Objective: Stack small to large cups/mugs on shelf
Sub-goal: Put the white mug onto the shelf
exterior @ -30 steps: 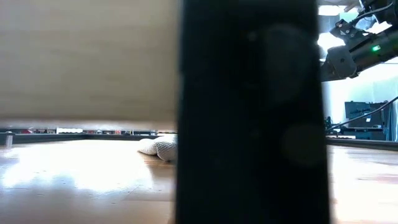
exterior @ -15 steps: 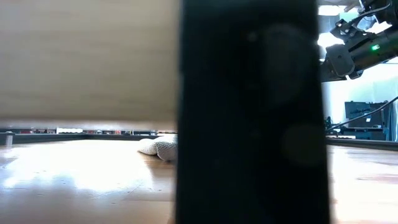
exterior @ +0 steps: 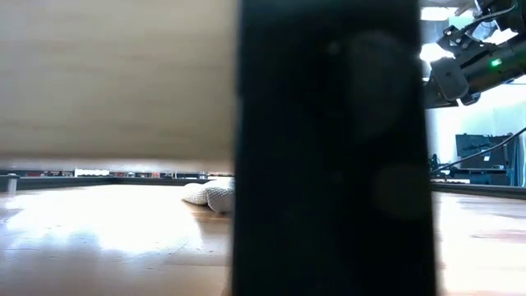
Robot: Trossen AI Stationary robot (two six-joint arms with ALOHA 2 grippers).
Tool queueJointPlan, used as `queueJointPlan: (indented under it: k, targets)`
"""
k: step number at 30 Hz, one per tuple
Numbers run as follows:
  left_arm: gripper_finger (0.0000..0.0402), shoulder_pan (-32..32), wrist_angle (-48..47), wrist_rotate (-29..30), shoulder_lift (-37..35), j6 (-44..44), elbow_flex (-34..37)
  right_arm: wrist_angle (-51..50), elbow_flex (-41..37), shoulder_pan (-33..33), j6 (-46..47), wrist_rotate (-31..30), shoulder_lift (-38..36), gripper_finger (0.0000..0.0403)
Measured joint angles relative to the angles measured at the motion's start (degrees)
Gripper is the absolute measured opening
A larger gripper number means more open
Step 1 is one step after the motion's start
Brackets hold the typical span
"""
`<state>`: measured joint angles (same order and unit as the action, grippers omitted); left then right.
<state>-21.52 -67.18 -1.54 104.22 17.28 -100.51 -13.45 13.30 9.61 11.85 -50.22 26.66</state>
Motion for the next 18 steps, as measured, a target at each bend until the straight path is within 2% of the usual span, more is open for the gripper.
queueJointPlan:
  k: [12,18]
  targets:
    - [0.001,-0.7,2.9,-2.8,0.8,-0.1,0.0,-10.2,0.0,0.0,13.5,0.0,0.0,0.018]
    - [0.001,-0.7,5.6,-4.4,0.8,0.1,0.0,-11.6,0.0,0.0,15.2,0.0,0.0,0.0183]
